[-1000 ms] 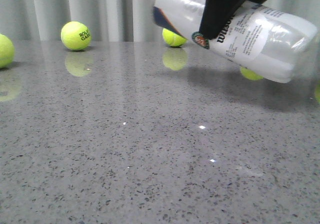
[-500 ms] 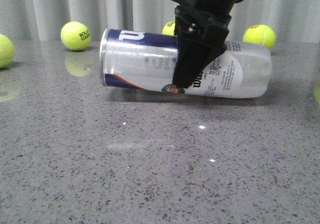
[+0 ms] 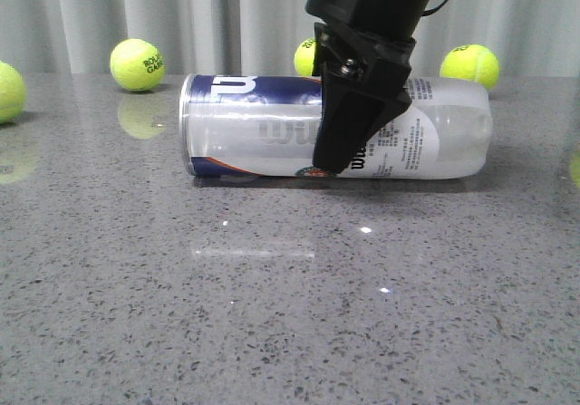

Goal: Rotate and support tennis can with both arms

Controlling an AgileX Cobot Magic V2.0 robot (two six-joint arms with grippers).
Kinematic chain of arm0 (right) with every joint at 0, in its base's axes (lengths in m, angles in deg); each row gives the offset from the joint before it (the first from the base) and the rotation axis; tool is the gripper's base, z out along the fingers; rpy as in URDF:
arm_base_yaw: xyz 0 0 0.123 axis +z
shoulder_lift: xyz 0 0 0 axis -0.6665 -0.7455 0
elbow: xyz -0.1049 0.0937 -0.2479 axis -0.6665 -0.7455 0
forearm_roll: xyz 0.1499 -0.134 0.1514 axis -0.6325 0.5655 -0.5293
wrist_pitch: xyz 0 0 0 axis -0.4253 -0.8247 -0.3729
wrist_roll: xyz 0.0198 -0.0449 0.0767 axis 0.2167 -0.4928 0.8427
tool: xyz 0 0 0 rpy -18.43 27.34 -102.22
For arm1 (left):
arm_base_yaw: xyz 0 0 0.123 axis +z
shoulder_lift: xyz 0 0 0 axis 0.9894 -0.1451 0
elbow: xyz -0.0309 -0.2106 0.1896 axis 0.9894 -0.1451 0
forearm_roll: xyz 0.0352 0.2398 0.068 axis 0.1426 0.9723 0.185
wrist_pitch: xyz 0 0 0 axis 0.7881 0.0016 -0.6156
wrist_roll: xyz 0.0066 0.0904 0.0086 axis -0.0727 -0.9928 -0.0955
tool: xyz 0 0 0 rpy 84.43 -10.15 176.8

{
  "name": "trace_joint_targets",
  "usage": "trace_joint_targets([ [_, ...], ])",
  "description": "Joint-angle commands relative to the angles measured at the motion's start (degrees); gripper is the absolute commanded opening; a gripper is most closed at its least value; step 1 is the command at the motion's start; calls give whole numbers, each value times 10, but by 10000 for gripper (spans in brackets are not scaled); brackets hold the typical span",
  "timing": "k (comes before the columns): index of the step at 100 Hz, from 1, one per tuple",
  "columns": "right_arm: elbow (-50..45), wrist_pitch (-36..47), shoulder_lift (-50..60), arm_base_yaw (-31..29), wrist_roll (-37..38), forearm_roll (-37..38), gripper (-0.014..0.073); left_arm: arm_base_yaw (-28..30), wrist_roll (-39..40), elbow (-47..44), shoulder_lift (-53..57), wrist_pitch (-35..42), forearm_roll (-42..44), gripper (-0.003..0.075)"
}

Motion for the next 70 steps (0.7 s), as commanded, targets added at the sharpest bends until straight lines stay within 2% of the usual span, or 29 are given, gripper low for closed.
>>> trace_joint_targets([
  [1, 18, 14, 26, 0, -6, -4, 645, -1, 5, -27, 22, 45, -2, -21],
  [30, 18, 15, 54, 0, -2, -4, 645, -1, 5, -27, 22, 45, -2, -21],
  [46, 18, 21, 87, 0, 58, 9, 640, -1, 5, -27, 22, 45, -2, -21],
  [53, 18, 27, 103, 0, 116, 34, 587, -1, 5, -27, 22, 45, -2, -21],
  [58, 18, 30, 114, 0, 167, 52, 511, -1, 5, -27, 22, 45, -2, -21],
  [70, 18, 26, 138, -1, 319, 90, 244, -1, 5, -27, 22, 45, -2, -21],
])
